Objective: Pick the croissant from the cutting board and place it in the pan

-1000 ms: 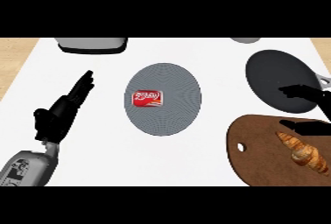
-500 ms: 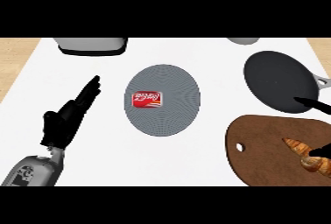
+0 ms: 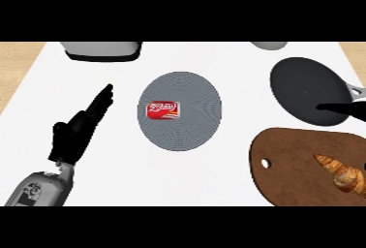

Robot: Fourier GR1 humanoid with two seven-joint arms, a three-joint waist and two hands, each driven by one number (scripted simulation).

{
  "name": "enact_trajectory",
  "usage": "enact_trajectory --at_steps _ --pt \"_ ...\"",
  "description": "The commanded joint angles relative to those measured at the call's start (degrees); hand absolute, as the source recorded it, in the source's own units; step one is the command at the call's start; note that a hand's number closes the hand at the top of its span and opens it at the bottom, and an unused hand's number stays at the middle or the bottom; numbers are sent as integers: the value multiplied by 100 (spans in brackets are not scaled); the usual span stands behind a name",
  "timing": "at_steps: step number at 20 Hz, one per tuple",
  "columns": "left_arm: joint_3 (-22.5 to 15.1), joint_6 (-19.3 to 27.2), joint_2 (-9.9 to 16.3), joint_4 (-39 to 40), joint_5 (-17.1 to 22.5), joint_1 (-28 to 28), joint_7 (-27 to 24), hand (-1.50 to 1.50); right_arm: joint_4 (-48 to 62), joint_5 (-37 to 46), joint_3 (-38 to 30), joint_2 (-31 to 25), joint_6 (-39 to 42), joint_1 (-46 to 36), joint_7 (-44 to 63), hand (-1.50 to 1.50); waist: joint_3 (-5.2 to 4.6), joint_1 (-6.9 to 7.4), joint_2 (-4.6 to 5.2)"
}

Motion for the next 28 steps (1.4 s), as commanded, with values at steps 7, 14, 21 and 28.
enact_trajectory --at_steps 7,14,21,28 --pt "349 -231 11 150 76 -80 66 0 -1288 463 424 515 1846 -252 1717 -150 3 -184 -28" --pt "369 -296 -209 -200 -203 323 49 0 -2040 1011 -195 214 1688 599 1876 -150 9 -172 -21" --pt "622 -494 -257 -288 -293 196 218 0 -2469 1606 -481 531 1775 975 2206 -150 9 -161 -18" --pt "670 -436 -631 -131 -599 161 168 0 -1979 2347 -744 835 1321 1263 1601 -150 11 -156 -10"
